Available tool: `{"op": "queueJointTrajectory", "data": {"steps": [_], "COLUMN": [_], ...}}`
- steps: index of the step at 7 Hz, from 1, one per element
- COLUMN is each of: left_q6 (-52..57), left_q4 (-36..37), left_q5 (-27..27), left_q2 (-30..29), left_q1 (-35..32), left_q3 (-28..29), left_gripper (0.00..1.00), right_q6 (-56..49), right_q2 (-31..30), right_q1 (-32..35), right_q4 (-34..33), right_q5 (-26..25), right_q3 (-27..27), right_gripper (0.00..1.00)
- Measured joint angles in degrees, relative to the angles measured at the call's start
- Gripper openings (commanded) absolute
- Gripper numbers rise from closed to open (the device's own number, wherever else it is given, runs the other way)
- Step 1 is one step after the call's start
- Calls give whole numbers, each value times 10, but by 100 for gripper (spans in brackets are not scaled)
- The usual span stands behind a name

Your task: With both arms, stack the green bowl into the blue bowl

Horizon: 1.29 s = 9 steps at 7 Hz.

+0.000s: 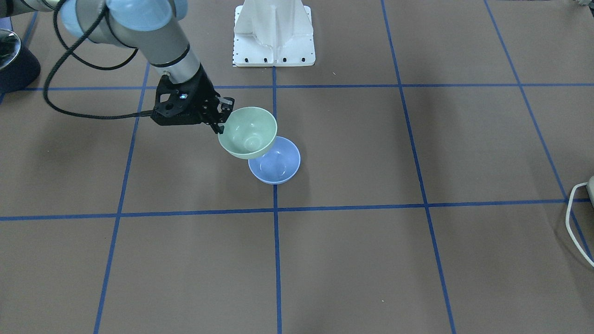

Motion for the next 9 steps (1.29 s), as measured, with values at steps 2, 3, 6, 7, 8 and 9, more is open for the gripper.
{"op": "queueJointTrajectory", "data": {"steps": [2, 3, 6, 7, 8, 9], "left_q6": [0, 0, 0, 0, 0, 0], "left_q4": [0, 0, 0, 0, 0, 0], "left_q5": [0, 0, 0, 0, 0, 0], "left_q2": [1, 1, 1, 1, 1, 1], "left_q1": [0, 0, 0, 1, 1, 1], "left_q3": [0, 1, 4, 4, 4, 4], "left_gripper": [98, 98, 98, 97, 97, 98], "right_q6": [10, 11, 2, 1, 0, 0], "right_q2": [36, 49, 76, 78, 79, 80], "right_q1": [-41, -48, -50, -48, -45, -41], "right_q4": [-15, -15, -12, -7, 5, 17], "right_q5": [-48, -54, -57, -57, -58, -58], "right_q3": [-45, -69, -118, -128, -138, -149], "right_gripper": [0, 0, 0, 0, 0, 0]}}
